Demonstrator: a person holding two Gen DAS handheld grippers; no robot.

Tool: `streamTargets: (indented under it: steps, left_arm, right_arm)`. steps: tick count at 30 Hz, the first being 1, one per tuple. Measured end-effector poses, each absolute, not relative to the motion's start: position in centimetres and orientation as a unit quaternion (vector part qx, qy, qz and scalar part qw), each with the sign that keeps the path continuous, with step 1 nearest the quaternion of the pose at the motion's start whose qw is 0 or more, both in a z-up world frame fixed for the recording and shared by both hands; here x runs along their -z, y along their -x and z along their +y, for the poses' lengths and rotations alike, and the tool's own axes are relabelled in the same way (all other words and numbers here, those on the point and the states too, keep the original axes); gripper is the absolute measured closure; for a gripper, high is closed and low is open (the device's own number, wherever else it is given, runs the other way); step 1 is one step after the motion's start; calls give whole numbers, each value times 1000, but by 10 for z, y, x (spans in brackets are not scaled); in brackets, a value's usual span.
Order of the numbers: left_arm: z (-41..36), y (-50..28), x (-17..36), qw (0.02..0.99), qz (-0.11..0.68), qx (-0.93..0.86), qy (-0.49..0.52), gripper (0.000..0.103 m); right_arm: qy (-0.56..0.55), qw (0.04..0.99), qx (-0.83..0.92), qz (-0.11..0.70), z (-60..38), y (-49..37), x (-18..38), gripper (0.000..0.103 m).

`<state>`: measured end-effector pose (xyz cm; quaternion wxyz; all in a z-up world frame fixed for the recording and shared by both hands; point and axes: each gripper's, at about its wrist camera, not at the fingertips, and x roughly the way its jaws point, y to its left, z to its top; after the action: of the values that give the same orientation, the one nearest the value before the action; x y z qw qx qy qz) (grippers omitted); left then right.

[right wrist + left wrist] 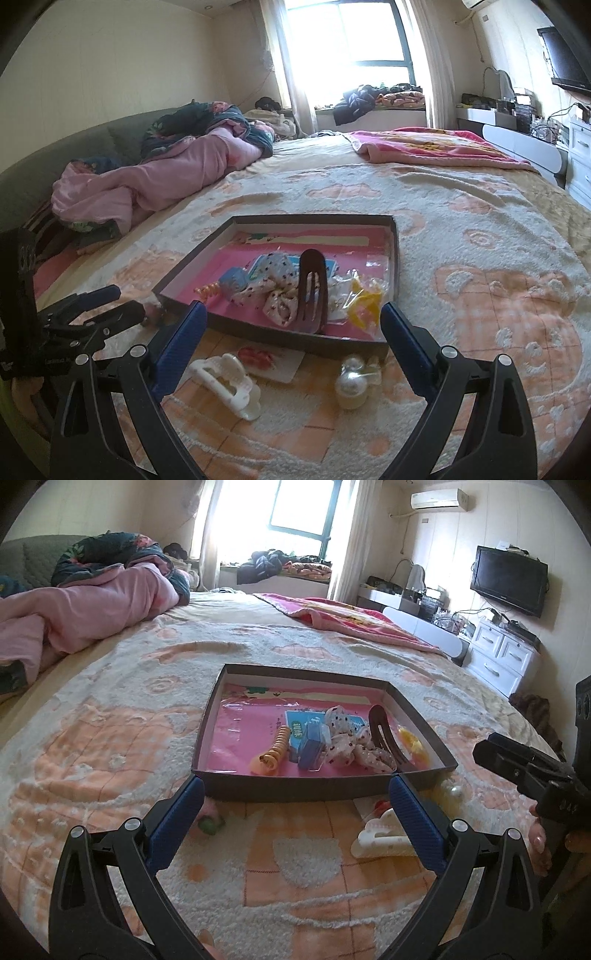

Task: Organize jewelry
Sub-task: 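Withdraw both open tools from the tray toward the remaining items, then grasp the pink pom-pom hair tie with the left tool while the right tool grasps the white claw clip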

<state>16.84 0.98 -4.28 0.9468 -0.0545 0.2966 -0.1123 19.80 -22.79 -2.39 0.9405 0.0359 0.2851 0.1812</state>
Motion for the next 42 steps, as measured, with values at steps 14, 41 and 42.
streamTargets:
  steps: [14, 41, 42]
  left_arm:
    - [26, -163, 55, 946, 303, 98, 54, 12]
    - [75, -192, 97, 922, 371, 35, 110, 12]
    - [76, -193, 98, 920, 373, 35, 112, 12]
  right_arm:
    - [-6, 926, -216, 309, -199, -181, 43, 11]
    - [47, 894, -262, 361, -164, -188, 84, 22]
    - [48, 893, -262, 363, -163, -189, 85, 24]
